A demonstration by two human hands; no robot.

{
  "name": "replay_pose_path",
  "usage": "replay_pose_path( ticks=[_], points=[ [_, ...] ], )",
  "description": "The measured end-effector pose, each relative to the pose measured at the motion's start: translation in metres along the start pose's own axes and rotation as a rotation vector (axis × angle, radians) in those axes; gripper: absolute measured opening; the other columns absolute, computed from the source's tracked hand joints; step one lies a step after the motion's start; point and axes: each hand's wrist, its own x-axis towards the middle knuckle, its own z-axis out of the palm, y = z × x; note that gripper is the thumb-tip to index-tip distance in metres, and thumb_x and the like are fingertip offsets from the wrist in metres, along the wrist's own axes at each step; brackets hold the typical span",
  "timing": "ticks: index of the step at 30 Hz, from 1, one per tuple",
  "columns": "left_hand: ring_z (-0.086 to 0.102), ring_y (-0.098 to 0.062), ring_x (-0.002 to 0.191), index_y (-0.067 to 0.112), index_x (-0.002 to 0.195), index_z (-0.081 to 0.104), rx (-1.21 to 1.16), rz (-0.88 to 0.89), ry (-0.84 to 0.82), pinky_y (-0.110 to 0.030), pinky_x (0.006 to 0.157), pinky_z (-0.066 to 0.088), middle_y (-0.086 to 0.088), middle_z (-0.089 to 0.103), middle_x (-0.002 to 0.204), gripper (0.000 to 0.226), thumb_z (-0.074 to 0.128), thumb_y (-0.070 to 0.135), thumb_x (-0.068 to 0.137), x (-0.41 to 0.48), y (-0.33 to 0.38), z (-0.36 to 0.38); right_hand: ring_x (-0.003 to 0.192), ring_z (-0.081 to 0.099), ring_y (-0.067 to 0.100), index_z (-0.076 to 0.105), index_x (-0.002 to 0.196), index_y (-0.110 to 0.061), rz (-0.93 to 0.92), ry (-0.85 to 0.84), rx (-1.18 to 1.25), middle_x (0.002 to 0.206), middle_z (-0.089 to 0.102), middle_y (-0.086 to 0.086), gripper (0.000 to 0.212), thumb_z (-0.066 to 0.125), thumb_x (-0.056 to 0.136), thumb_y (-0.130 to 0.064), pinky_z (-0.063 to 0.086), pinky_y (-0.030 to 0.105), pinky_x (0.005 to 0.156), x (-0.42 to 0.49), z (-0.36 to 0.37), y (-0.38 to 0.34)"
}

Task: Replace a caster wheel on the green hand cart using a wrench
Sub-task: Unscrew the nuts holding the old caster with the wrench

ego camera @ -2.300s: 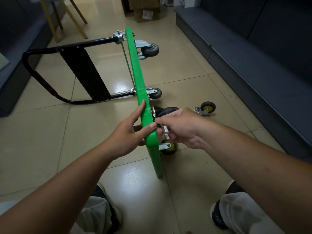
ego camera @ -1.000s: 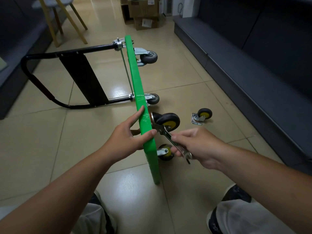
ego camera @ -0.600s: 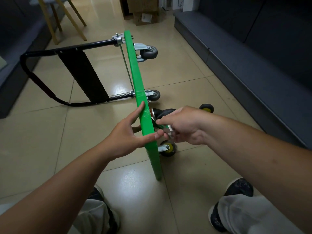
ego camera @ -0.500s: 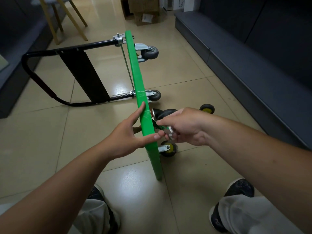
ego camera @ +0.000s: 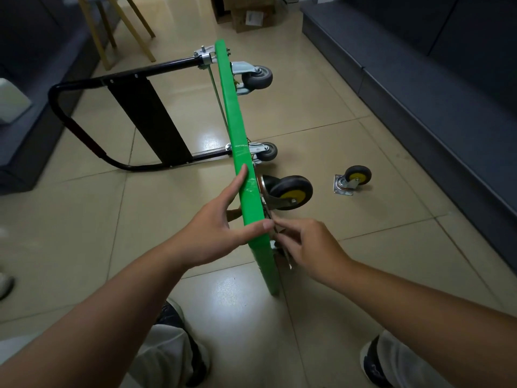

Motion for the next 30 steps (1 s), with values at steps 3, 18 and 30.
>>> replay_pose_path(
  ticks=[3,18,30],
  points=[
    [0.039,-0.018,0.144,0.059,0.152,0.011,0.009,0.030,0.049,-0.026,0.092,0.058,0.021,0.019,0.164,0.103,0.077,0.047,0.074,0.001,0.001,0.001,0.109,0.065,0.006,0.053,0.142,-0.035,-0.086,-0.004,-0.030,0.121,0.069,-0.011,0.050,0.064,0.096,-0.019,0.054,0.019,0.093,0.006,0.017,0.014],
    [0.040,-0.025,0.144,0.050,0.157,0.013,0.019,0.008,0.072,-0.042,0.088,0.062,0.015,0.017,0.166,0.102,0.080,0.025,0.084,0.002,-0.001,-0.007,0.053,0.057,0.011,0.062,0.129,-0.015,0.307,0.011,0.481,0.075,0.074,0.016,0.037,0.068,0.093,-0.010,0.050,0.021,0.054,-0.023,-0.025,-0.032],
    [0.060,-0.024,0.125,0.052,0.158,0.012,0.020,0.019,0.056,-0.039,0.082,0.063,0.017,0.024,0.162,0.107,0.083,0.033,0.080,0.001,-0.007,-0.011,0.051,0.043,0.009,0.061,0.090,-0.010,0.581,-0.128,0.607,0.059,0.060,0.002,0.008,0.061,0.096,-0.016,0.029,0.021,0.052,0.018,-0.045,-0.110]
  ],
)
